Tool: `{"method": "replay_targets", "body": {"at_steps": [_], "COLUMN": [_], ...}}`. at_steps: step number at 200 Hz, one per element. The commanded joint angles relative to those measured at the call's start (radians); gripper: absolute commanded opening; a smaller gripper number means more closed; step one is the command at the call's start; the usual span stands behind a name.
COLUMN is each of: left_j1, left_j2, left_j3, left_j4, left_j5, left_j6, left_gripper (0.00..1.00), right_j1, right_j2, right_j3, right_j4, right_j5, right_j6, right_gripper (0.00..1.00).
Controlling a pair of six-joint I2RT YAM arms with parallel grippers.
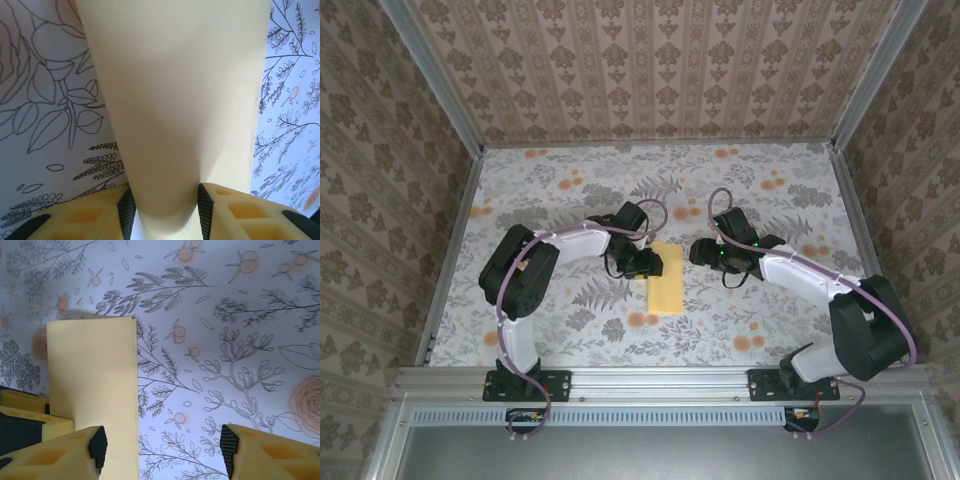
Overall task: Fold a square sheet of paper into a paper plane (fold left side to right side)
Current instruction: First fold in half a square sheet of paper at the center of the table.
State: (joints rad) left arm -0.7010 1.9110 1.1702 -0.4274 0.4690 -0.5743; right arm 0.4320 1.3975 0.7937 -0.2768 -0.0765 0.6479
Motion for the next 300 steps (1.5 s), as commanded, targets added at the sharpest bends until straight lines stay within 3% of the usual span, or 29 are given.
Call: {"method": "replay_targets", "body": {"at_steps": [1,170,300], "left_j1": [-0.028,-0.042,-0.047], "left_j2": [0.060,0.088,0.093], "left_j3": [0.006,0.036,0.047], "left_j4": [-0.024,-0.054,-0.074], "left_j5": [-0.032,-0.050,-0.069], "left_j6": [0.034,0.042,0.047], "left_gripper": [0.42,0.43,0.43], "right_j1": [-0.014,-0.022,-0.022], "right_j2": [-0.056,-0.071,-0.029], "right_j3": [-0.021,-0.034,-0.033], "right_j4": [0.031,0.020,0.056], "right_j5": [0.040,0.021,-0.062], "right_j6": [0.021,0.013,0.018], "right_gripper": [0.67,0.68,0.67]}}
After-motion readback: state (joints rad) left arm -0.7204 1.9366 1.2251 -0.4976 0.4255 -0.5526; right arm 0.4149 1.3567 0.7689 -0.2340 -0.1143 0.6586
